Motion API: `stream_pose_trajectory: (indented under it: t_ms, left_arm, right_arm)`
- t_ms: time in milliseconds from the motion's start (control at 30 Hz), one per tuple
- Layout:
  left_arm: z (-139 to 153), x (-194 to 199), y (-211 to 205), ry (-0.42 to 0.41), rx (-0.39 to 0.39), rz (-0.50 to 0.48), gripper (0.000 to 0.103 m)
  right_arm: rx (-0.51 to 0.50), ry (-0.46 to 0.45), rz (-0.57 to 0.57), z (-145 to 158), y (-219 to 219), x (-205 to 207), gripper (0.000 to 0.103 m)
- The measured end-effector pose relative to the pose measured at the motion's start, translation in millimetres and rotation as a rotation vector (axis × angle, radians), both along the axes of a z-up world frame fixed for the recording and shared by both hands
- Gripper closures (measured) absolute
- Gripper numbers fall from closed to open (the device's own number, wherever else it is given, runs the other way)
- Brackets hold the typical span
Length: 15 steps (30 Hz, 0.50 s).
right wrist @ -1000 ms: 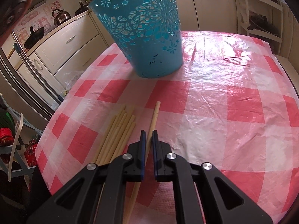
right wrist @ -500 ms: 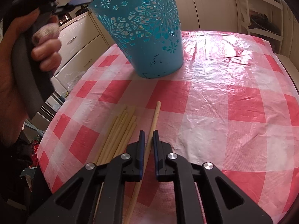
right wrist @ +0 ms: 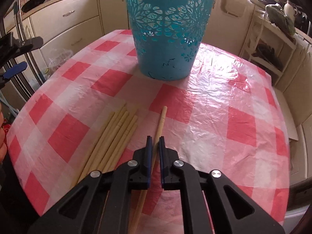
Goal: Organize utensils
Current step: 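Lift the chopstick with the right tool and drop it into the blue basket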
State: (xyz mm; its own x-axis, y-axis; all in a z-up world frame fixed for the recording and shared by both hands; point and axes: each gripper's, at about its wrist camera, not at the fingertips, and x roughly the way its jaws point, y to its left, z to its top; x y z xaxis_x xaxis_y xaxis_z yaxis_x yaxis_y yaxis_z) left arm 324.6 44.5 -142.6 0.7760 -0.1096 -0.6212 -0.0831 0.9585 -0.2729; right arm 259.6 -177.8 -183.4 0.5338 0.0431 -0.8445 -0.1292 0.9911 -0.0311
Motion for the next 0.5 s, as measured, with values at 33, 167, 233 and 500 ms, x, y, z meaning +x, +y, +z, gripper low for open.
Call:
stream_pose_trajectory:
  t_ms: [33, 167, 233, 500]
  left_arm:
    - [-5, -5, 6, 0.009, -0.011, 0.006, 0.016]
    - [-21, -10, 15, 0.036, -0.027, 0.013, 0.016]
    - [-31, -7, 17, 0.055, -0.033, 0.016, 0.016]
    - [-42, -2, 9, 0.061, -0.034, 0.033, 0.016]
  right_arm:
    - [0.035, 0.003, -0.009, 2, -5, -1, 0.097]
    - [0.320, -0.087, -0.062, 42, -44, -21, 0.097]
    - [0.428, -0.184, -0.056, 76, -57, -25, 0.097]
    - [0.581, -0.597, -0.097, 191, -73, 32, 0.097]
